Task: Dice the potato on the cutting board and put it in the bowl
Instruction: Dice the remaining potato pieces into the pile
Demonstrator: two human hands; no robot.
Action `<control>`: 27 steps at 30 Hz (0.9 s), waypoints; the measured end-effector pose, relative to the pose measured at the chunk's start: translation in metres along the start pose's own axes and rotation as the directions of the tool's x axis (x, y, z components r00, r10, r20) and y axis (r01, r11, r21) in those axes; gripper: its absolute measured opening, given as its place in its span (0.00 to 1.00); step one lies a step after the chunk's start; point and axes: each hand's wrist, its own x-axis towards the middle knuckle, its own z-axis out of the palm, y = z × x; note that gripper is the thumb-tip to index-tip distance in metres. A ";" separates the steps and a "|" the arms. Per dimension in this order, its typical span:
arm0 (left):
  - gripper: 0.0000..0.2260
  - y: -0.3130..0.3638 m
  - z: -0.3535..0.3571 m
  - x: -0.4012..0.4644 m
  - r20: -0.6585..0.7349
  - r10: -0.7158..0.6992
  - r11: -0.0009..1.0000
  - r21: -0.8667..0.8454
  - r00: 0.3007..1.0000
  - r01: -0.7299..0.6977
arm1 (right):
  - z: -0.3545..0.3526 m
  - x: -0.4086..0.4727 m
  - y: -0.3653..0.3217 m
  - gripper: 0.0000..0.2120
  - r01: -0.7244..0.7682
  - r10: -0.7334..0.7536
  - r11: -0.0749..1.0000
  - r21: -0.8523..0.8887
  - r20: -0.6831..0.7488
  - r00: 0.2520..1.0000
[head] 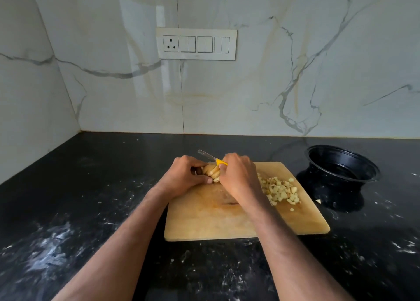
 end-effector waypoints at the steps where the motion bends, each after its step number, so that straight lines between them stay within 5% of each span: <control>1: 0.16 -0.003 -0.001 0.001 0.011 0.009 1.000 0.005 1.000 -0.009 | 0.003 0.003 0.002 0.10 0.003 -0.002 1.000 0.008 -0.008 1.000; 10: 0.16 0.002 -0.009 -0.006 0.065 0.015 1.000 -0.015 0.998 -0.014 | -0.003 0.005 0.012 0.10 -0.002 0.002 1.000 0.013 -0.046 0.999; 27: 0.17 0.016 0.000 -0.008 -0.209 -0.162 0.983 0.046 0.964 0.176 | 0.004 0.006 0.002 0.11 0.038 -0.032 0.996 0.082 -0.063 0.997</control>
